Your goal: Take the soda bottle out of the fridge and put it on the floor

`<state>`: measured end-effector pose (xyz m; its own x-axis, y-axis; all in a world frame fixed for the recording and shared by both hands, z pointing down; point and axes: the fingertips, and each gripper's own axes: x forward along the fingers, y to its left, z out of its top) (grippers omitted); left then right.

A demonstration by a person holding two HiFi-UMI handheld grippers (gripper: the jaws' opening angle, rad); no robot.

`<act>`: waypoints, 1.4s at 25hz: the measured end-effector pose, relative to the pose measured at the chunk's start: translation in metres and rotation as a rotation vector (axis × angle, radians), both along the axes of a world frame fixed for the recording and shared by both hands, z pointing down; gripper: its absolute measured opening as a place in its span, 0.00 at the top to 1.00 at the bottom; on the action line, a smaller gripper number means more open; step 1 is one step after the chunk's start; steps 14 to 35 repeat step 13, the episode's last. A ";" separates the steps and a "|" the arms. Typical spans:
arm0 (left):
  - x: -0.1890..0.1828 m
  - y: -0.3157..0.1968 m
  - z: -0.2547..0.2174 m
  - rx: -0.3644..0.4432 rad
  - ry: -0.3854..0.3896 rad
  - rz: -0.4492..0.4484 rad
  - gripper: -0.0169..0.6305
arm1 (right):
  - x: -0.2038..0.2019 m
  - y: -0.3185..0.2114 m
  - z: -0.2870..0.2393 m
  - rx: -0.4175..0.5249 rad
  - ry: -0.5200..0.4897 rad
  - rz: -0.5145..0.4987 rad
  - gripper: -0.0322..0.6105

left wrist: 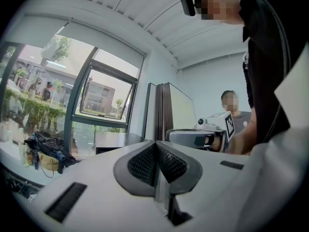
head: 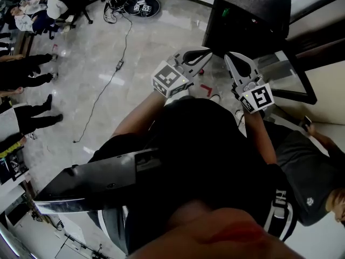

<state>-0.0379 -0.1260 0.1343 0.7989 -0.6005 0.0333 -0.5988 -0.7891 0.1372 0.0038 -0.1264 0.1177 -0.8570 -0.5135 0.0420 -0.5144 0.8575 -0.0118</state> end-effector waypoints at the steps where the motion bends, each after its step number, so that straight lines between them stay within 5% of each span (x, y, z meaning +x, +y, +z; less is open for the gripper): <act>1: 0.003 0.002 -0.004 0.002 0.003 0.000 0.97 | 0.003 0.002 -0.004 0.005 0.003 0.000 0.93; 35: 0.004 -0.012 0.019 0.006 -0.011 -0.006 0.97 | 0.001 -0.011 0.019 0.024 0.006 -0.013 0.93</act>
